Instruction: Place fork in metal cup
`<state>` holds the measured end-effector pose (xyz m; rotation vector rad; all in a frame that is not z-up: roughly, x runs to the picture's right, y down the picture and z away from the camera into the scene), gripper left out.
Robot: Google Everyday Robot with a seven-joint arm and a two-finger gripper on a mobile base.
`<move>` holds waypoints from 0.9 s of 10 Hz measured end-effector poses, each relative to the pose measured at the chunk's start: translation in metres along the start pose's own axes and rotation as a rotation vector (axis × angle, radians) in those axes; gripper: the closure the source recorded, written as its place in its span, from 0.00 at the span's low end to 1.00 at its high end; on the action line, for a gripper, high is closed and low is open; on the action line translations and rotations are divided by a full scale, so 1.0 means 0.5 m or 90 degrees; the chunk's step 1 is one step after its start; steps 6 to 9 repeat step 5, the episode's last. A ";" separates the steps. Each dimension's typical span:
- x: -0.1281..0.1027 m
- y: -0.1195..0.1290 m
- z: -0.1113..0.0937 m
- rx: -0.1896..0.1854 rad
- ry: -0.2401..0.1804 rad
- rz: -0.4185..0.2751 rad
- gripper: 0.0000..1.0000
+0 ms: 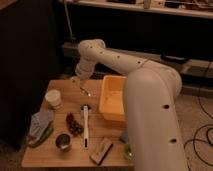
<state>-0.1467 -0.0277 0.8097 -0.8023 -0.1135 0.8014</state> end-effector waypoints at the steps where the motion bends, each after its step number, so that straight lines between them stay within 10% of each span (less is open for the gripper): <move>1: 0.010 0.024 -0.011 -0.013 0.009 -0.013 1.00; 5: 0.083 0.137 -0.047 -0.101 0.073 -0.059 1.00; 9: 0.083 0.137 -0.047 -0.101 0.073 -0.059 1.00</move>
